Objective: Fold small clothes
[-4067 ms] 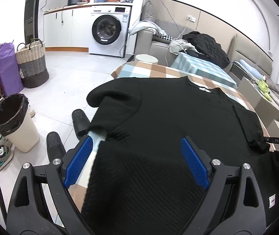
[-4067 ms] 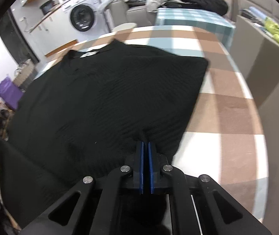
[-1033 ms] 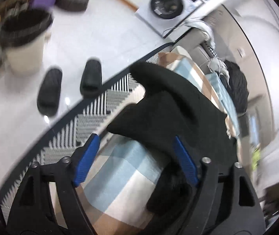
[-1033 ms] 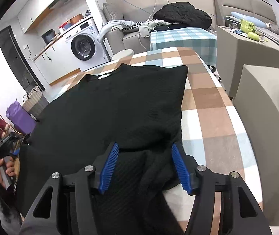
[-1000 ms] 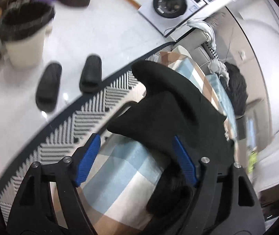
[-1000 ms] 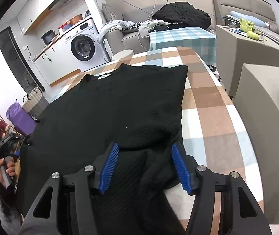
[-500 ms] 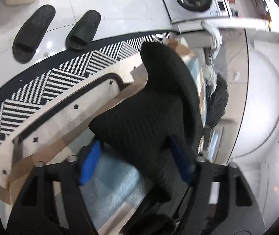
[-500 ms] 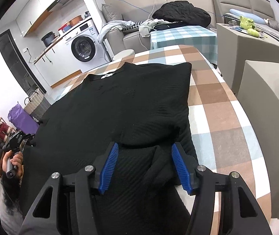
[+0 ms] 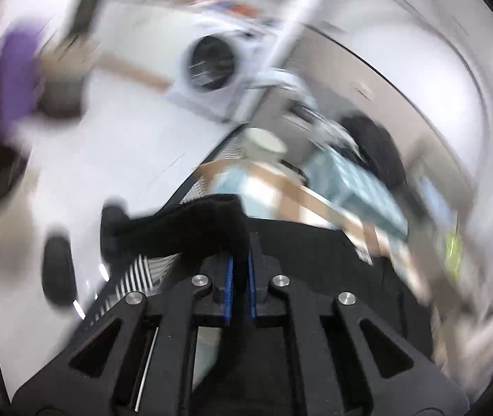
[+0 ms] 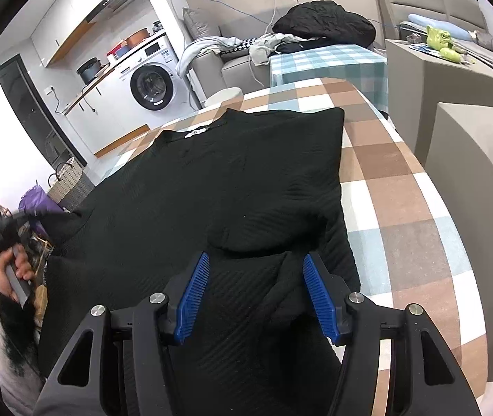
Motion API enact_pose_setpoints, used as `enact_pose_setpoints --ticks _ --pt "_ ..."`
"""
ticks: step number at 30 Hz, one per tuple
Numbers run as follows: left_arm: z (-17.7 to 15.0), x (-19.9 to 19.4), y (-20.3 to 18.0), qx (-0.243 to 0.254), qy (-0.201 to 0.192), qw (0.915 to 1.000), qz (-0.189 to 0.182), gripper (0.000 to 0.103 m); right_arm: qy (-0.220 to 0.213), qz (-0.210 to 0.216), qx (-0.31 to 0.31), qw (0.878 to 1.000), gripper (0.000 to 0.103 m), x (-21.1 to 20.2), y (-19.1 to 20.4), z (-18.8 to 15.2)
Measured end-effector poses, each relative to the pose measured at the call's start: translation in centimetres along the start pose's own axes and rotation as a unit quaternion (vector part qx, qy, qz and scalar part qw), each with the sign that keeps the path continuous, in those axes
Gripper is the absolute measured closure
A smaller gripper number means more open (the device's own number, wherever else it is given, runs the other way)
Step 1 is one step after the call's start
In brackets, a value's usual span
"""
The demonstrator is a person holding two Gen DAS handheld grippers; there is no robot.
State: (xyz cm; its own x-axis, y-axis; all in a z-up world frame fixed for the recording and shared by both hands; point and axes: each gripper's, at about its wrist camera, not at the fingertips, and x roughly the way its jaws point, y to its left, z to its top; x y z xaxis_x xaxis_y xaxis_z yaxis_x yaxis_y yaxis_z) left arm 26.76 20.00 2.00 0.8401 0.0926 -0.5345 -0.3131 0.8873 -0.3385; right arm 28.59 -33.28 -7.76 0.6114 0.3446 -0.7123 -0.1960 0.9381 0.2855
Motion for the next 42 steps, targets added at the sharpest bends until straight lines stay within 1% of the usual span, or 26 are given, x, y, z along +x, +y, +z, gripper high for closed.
enact_pose_setpoints --ticks 1,2,3,4,5,6,7,8,10,12,15,16,18,19,20,23,27,29,32,33,35,36,38,42 --pt "0.0 -0.1 -2.7 0.042 0.006 0.9991 -0.009 0.099 -0.001 0.002 -0.001 1.0 0.045 0.0 0.0 0.0" --pt "-0.3 0.2 -5.1 0.078 0.023 0.9963 -0.028 0.099 0.0 0.004 -0.001 1.0 0.044 0.0 0.0 0.0" --pt "-1.0 0.8 -7.3 0.107 0.055 0.9909 -0.059 0.098 0.001 0.004 -0.001 1.0 0.044 0.1 0.0 0.0" --pt "-2.2 1.6 -9.2 0.124 0.091 0.9839 -0.091 0.094 0.002 0.005 -0.001 1.0 0.044 0.2 0.0 0.0" --pt "-3.0 2.1 -10.2 0.131 0.117 0.9786 -0.107 0.089 0.002 0.005 -0.001 1.0 0.044 0.2 -0.1 0.1" --pt "-4.0 2.5 -10.9 0.136 0.134 0.9745 -0.117 0.086 0.001 0.006 0.0 1.0 0.044 0.3 -0.1 0.1" --pt "-5.0 2.6 -11.2 0.143 0.145 0.9719 -0.118 0.075 0.0 0.007 0.0 1.0 0.044 0.2 -0.2 0.0" --pt "-5.7 2.7 -11.1 0.145 0.151 0.9714 -0.112 0.058 -0.001 0.007 0.001 1.0 0.044 0.1 -0.2 0.0" --pt "-6.5 2.7 -10.1 0.131 0.148 0.9743 -0.108 0.046 0.001 0.009 0.002 1.0 0.044 0.0 -0.4 -0.1" --pt "-6.7 2.8 -8.7 0.108 0.148 0.9773 -0.106 0.045 0.001 0.005 -0.001 1.0 0.043 -0.2 -0.5 -0.3" --pt "-6.2 3.4 -6.8 0.076 0.15 0.9825 -0.079 0.044 -0.003 0.007 0.007 1.0 0.042 -0.3 -0.9 -0.5" --pt "-6.2 3.6 -5.6 0.069 0.151 0.9836 -0.07 0.044 -0.003 0.007 0.011 1.0 0.042 -0.3 -1.0 -0.6" --pt "-6.0 4.2 -4.6 0.061 0.149 0.9853 -0.057 0.044 -0.001 0.009 0.009 1.0 0.042 -0.2 -0.9 -0.6" --pt "-6.3 4.0 -3.7 0.06 0.146 0.986 -0.053 0.044 -0.002 0.008 0.005 1.0 0.042 -0.3 -0.8 -0.7" --pt "-6.7 2.9 -2.3 0.058 0.142 0.987 -0.048 0.044 -0.003 0.006 0.002 1.0 0.042 -0.4 -0.7 -0.7" --pt "-7.0 2.0 -1.1 0.057 0.132 0.9891 -0.032 0.044 -0.002 0.001 0.007 1.0 0.042 -0.6 -1.1 -0.8" --pt "-7.6 -0.2 0.0 0.062 0.122 0.9905 -0.013 0.043 -0.006 -0.008 0.012 1.0 0.041 -1.7 -1.9 -1.1" --pt "-8.1 -1.9 0.4 0.063 0.116 0.9912 -0.007 0.037 -0.009 -0.014 0.016 1.0 0.041 -2.4 -2.3 -1.4" --pt "-9.1 -3.8 1.1 0.071 0.115 0.9908 0.004 0.035 -0.009 -0.016 0.018 1.0 0.039 -3.3 -3.0 -2.1" --pt "-9.4 -4.4 1.3 0.075 0.116 0.9904 0.009 0.035 -0.009 -0.016 0.017 1.0 0.035 -3.6 -3.2 -2.5" --pt "-10.3 -5.3 1.9 0.082 0.116 0.9895 0.026 0.031 -0.004 -0.021 0.019 1.0 0.034 -3.8 -3.7 -3.2" --pt "-10.7 -5.8 2.2 0.084 0.117 0.9891 0.033 0.031 0.0 -0.021 0.021 1.0 0.034 -3.8 -4.0 -3.6" --pt "-11.5 -6.5 3.1 0.078 0.122 0.9887 0.04 0.031 0.007 -0.019 0.019 1.0 0.034 -3.6 -4.3 -4.0" --pt "-12.3 -7.2 4.6 0.062 0.129 0.9886 0.047 0.031 0.022 0.009 0.025 0.999 0.034 -2.1 -4.4 -3.5"
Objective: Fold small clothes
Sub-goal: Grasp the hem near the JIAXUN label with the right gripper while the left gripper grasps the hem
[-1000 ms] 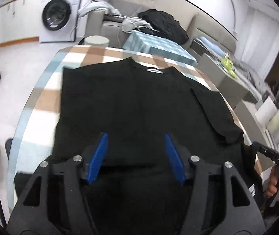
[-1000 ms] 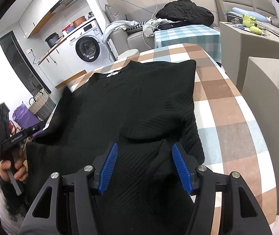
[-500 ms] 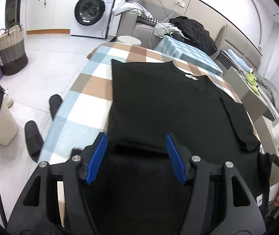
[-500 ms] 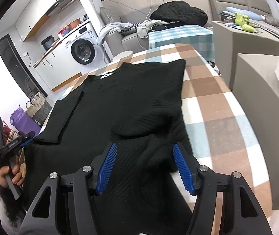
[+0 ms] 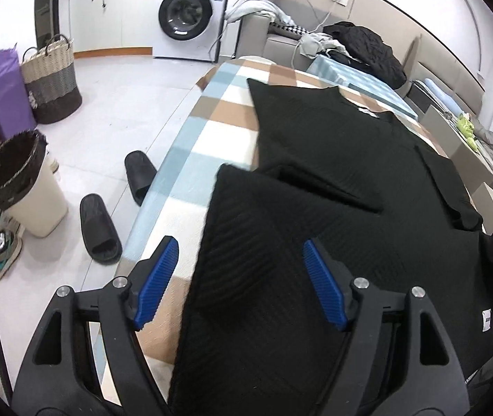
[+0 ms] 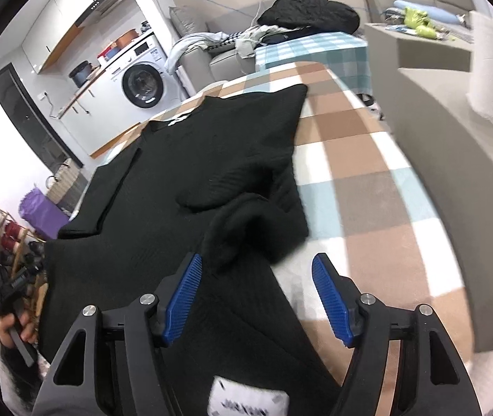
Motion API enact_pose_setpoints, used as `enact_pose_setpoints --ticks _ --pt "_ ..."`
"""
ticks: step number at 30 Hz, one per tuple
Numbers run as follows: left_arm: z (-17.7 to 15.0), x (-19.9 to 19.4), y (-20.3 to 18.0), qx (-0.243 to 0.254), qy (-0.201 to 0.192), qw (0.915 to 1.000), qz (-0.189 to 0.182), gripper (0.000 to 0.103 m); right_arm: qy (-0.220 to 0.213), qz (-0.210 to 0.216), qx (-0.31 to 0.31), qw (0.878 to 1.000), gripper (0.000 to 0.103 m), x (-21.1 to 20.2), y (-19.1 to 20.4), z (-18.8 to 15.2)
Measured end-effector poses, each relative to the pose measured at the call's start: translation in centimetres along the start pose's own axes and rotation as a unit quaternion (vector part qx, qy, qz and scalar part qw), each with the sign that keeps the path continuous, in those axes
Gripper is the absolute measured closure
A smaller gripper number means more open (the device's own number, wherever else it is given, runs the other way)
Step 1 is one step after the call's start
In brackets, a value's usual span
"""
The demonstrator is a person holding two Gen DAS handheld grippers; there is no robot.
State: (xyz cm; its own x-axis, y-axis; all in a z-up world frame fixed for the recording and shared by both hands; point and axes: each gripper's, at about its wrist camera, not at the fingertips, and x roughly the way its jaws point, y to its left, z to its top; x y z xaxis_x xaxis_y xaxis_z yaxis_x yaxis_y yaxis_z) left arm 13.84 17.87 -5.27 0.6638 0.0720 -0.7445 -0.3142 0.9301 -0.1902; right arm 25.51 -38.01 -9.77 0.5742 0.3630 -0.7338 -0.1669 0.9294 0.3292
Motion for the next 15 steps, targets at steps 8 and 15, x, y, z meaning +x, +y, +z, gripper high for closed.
enact_pose_setpoints --ticks 8,15 --pt "-0.3 -0.5 0.9 -0.012 -0.003 0.9999 0.007 0.031 0.004 -0.04 0.013 0.999 0.037 1.9 -0.3 2.0" --pt "-0.7 -0.4 1.0 -0.011 0.01 0.9999 0.008 0.031 -0.017 -0.103 0.059 0.993 0.037 -0.9 -3.7 1.7"
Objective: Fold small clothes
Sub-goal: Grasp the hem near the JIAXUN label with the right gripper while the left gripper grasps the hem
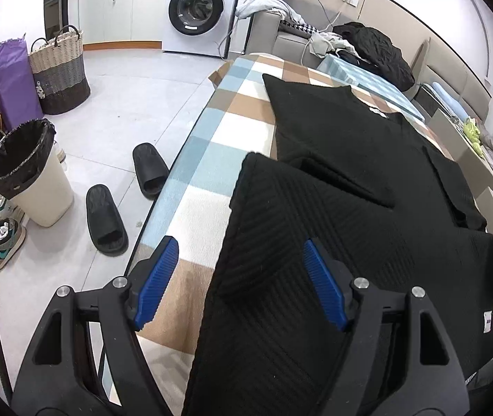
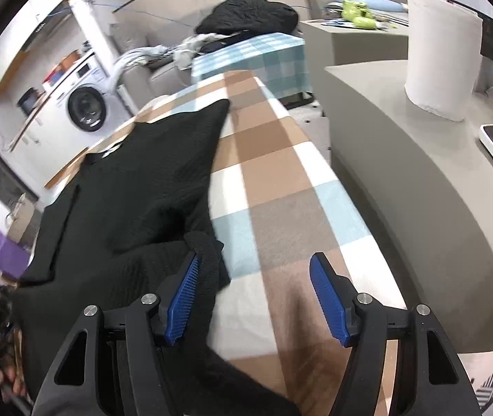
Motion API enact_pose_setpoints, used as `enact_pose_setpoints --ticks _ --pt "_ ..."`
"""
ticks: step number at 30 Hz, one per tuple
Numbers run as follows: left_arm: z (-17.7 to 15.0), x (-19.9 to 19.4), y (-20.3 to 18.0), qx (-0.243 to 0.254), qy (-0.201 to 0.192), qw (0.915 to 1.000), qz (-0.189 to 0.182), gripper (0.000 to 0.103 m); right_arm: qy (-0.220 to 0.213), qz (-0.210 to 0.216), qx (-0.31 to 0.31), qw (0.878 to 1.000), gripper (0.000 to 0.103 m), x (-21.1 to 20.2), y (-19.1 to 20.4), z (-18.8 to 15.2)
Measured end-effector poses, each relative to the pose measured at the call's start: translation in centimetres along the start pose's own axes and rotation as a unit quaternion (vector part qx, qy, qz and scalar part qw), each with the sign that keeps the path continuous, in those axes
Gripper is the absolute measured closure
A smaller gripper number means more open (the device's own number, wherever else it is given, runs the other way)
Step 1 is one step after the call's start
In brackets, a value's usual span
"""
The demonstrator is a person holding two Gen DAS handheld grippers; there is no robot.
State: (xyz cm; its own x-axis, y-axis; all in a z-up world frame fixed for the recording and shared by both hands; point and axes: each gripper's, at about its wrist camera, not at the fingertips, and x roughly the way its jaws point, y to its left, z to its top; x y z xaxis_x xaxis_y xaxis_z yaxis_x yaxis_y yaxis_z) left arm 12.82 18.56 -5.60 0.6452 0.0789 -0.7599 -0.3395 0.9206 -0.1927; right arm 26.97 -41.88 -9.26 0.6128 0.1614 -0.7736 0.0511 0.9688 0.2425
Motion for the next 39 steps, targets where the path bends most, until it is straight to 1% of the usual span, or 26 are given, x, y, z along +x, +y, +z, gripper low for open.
enact_pose_setpoints --ticks 5,6,9,10,11,15,18,19,20,21,23,24,25,27,29,31,32,34,36,39 --pt "-1.2 0.0 -0.2 0.006 0.011 0.9999 -0.001 0.031 0.005 0.051 -0.041 0.998 0.037 -1.8 0.6 -1.9" --pt "-1.4 -0.1 -0.1 0.006 0.013 0.9999 -0.001 0.031 0.002 0.058 -0.043 0.997 0.037 -2.2 0.6 -2.4" --pt "-2.1 -0.3 -0.2 0.011 0.017 0.9998 -0.003 0.031 0.004 0.102 -0.048 0.994 0.037 -3.3 0.5 -3.5" --pt "-2.4 -0.3 -0.2 0.012 0.019 0.9997 -0.001 0.031 0.004 0.117 -0.054 0.992 0.035 -3.6 0.6 -3.8" --pt "-2.6 -0.2 -0.2 0.012 0.022 0.9997 0.001 0.031 0.004 0.122 -0.059 0.991 0.035 -3.5 0.7 -3.9" --pt "-3.1 0.3 -0.5 0.018 0.031 0.9993 0.006 0.031 0.032 0.103 -0.083 0.991 0.035 -2.6 1.1 -5.0" --pt "-3.2 0.5 -0.7 0.024 0.033 0.9991 0.006 0.031 0.038 0.083 -0.097 0.991 0.035 -2.1 1.3 -5.7" --pt "-3.2 0.5 -0.7 0.026 0.032 0.9992 0.005 0.035 0.038 0.078 -0.1 0.991 0.035 -1.8 1.2 -5.9" --pt "-3.3 0.4 -0.7 0.026 0.03 0.9992 0.004 0.043 0.04 0.071 -0.103 0.991 0.035 -1.6 1.2 -6.1" --pt "-3.3 0.4 -0.7 0.028 0.028 0.9992 0.004 0.049 0.042 0.07 -0.106 0.991 0.038 -1.5 1.2 -6.2" --pt "-3.3 0.3 -0.7 0.031 0.025 0.9992 0.0 0.084 0.039 0.074 -0.12 0.989 0.048 -1.2 1.4 -6.6" --pt "-3.3 0.2 -0.6 0.031 0.021 0.9993 -0.004 0.091 0.04 0.075 -0.127 0.988 0.065 -1.0 1.6 -6.7" --pt "-3.3 -0.1 -0.5 0.03 0.015 0.9994 -0.012 0.095 0.042 0.074 -0.134 0.987 0.084 -0.7 1.7 -6.8" --pt "-3.1 -0.9 -0.4 0.03 -0.002 0.9994 -0.018 0.096 0.041 0.075 -0.139 0.987 0.097 -0.5 1.8 -6.8" --pt "-3.0 -2.0 -0.6 0.035 -0.023 0.9989 -0.023 0.097 0.024 0.091 -0.137 0.986 0.098 -1.3 1.8 -6.4" --pt "-2.5 -3.2 -0.5 0.029 -0.04 0.998 -0.04 0.098 -0.007 0.106 -0.129 0.986 0.098 -2.8 1.6 -5.8" --pt "-2.2 -3.7 -0.4 0.022 -0.047 0.9976 -0.046 0.099 -0.026 0.124 -0.11 0.986 0.098 -3.6 1.2 -5.2" --pt "-1.5 -4.7 0.1 0.009 -0.063 0.9962 -0.059 0.099 -0.054 0.145 -0.086 0.984 0.098 -4.7 0.8 -4.5" --pt "-0.7 -5.3 0.2 0.002 -0.077 0.9947 -0.068 0.099 -0.086 0.16 -0.078 0.98 0.098 -5.8 0.9 -3.9" --pt "0.9 -5.6 0.1 -0.002 -0.096 0.993 -0.069 0.1 -0.115 0.172 -0.064 0.976 0.098 -6.2 1.4 -2.5"
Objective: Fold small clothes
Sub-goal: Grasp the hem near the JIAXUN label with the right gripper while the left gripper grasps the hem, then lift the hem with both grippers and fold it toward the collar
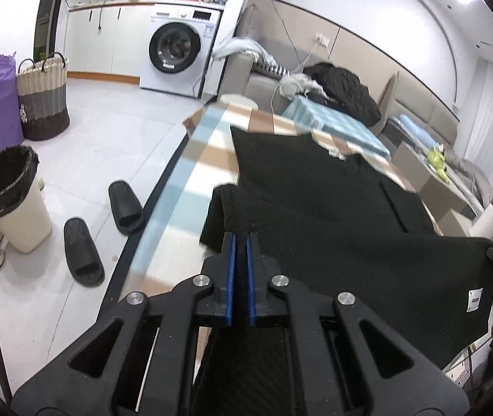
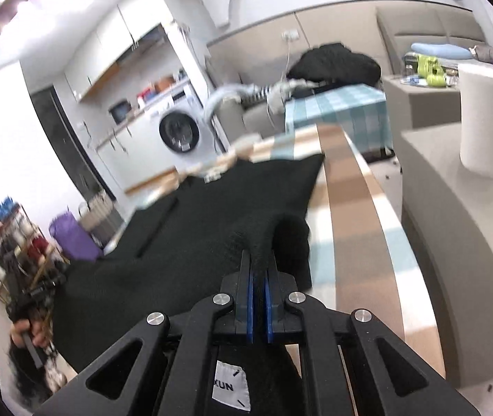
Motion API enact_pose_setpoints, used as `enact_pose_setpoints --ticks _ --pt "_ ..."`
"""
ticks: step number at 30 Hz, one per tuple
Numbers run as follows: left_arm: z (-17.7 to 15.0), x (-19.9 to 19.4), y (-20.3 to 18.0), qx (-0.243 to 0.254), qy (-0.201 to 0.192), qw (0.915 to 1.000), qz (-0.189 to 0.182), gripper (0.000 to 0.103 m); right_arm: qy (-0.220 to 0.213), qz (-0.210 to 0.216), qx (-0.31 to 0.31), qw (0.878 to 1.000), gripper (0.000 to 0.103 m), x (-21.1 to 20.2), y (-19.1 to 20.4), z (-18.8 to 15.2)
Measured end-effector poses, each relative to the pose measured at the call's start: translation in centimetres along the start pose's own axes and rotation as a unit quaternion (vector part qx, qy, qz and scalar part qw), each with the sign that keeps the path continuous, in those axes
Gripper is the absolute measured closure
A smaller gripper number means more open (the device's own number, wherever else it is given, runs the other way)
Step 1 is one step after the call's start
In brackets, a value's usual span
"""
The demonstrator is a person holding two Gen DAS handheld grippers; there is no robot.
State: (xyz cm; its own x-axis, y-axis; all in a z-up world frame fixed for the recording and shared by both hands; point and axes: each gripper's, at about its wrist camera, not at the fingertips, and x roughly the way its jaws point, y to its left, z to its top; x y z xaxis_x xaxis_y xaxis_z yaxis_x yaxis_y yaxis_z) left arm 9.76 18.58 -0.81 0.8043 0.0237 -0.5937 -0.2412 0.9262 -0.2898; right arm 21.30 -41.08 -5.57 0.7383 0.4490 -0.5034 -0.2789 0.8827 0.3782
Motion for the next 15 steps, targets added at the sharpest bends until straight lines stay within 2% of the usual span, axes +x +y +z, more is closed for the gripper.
enact_pose_setpoints --ticks 7,15 --pt "4.3 3.0 -0.1 -0.001 -0.017 0.9998 0.009 0.1 -0.006 -0.017 0.042 0.999 0.098 3.3 -1.0 2.9" --pt "7.1 10.4 -0.3 -0.006 0.021 0.9991 0.036 0.099 0.038 -0.072 0.079 0.994 0.096 9.8 -2.6 4.9"
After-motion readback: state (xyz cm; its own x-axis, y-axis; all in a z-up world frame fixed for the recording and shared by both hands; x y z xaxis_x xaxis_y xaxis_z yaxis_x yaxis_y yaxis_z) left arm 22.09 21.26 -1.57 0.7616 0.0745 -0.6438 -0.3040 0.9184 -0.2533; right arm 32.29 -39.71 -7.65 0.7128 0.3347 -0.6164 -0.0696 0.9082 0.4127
